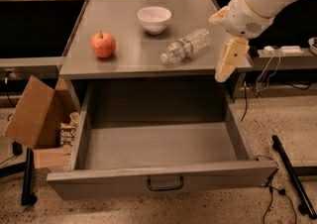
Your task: Place water bottle into top drawer
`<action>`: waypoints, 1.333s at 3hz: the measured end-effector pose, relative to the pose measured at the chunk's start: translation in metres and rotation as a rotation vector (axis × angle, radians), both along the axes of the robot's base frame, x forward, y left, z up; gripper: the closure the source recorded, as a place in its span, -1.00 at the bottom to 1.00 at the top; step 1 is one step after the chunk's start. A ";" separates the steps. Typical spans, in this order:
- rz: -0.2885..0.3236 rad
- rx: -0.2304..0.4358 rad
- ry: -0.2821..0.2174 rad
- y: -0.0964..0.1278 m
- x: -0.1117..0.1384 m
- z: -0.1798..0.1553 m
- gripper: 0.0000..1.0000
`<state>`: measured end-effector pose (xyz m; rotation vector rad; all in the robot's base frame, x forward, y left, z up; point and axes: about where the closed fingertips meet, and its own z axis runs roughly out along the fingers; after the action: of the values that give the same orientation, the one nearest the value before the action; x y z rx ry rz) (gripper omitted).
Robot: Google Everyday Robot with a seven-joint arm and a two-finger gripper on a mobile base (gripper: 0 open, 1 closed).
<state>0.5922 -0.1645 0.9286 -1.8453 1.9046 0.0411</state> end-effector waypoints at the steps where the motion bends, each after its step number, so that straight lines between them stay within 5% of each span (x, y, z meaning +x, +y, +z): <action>1: 0.024 -0.027 -0.040 0.004 0.018 -0.006 -1.00; 4: 0.097 0.004 -0.081 0.022 0.079 -0.034 -1.00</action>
Offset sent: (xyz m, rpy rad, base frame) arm 0.0717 0.0146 -0.0205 -0.0509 -0.1068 0.1136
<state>0.6714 -0.1421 0.8950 -1.9061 1.7591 0.0018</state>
